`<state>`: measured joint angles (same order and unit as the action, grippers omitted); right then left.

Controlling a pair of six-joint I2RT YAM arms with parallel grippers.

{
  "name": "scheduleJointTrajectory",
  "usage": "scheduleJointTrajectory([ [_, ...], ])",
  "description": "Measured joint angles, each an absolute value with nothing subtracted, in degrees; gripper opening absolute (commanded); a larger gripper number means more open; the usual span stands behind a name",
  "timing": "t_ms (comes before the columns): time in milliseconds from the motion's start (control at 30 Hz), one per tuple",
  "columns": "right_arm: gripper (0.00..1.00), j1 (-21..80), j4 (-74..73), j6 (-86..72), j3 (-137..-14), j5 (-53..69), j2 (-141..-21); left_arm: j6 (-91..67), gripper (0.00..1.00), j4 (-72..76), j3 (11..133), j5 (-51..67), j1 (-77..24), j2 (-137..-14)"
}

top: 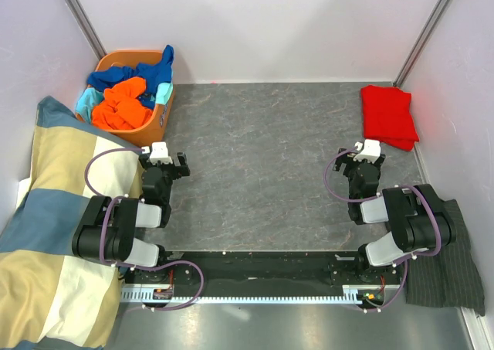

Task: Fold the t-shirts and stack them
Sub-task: Grab crumpled tshirt from bin with the left arm

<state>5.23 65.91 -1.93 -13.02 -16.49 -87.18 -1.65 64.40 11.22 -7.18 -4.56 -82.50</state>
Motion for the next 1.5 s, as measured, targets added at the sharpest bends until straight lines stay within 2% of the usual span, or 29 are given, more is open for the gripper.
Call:
scheduleJointTrajectory([
  [467, 0.98, 5.23, 65.91, -1.96, -13.02, -16.56, -87.18, -1.65, 1.0, 64.4, 11.22, -7.18, -4.56, -82.5],
  [667, 0.98, 5.23, 65.49, -4.27, -11.99, -22.79, -84.68, -1.67, 1.0, 63.48, 11.31, -10.83, -4.84, -82.13],
  [867, 0.98, 5.26, 52.9, -6.39, -17.1, -27.09, -76.77, -1.67, 1.0, 63.64, 11.03, -11.88, -4.91, -81.62],
  [1000, 0.98, 5.43, 47.13, -8.91, -21.23, -27.05, -73.19, -2.52, 1.0, 56.71, 11.29, -19.14, -6.7, -73.43],
  [1100, 0.98, 5.76, 41.23, -11.09, -24.97, -25.91, -72.58, -4.51, 1.0, 47.42, 16.6, -24.03, -7.27, -65.93],
  [1200, 0.98, 7.01, 34.35, -12.99, -29.19, -23.99, -72.51, -7.38, 1.0, 39.03, 24.32, -25.58, -7.27, -63.61],
  [1333, 0.98, 11.16, 25.12, -14.7, -35.57, -21.45, -72.16, -12.51, 1.0, 25.74, 39.4, -23.81, -7.27, -66.35],
  [1500, 0.98, 14.46, 14.04, -18.98, -40.42, -18.74, -69.25, -14.33, 1.0, 11.33, 59.96, -20.32, -7.27, -75.68],
])
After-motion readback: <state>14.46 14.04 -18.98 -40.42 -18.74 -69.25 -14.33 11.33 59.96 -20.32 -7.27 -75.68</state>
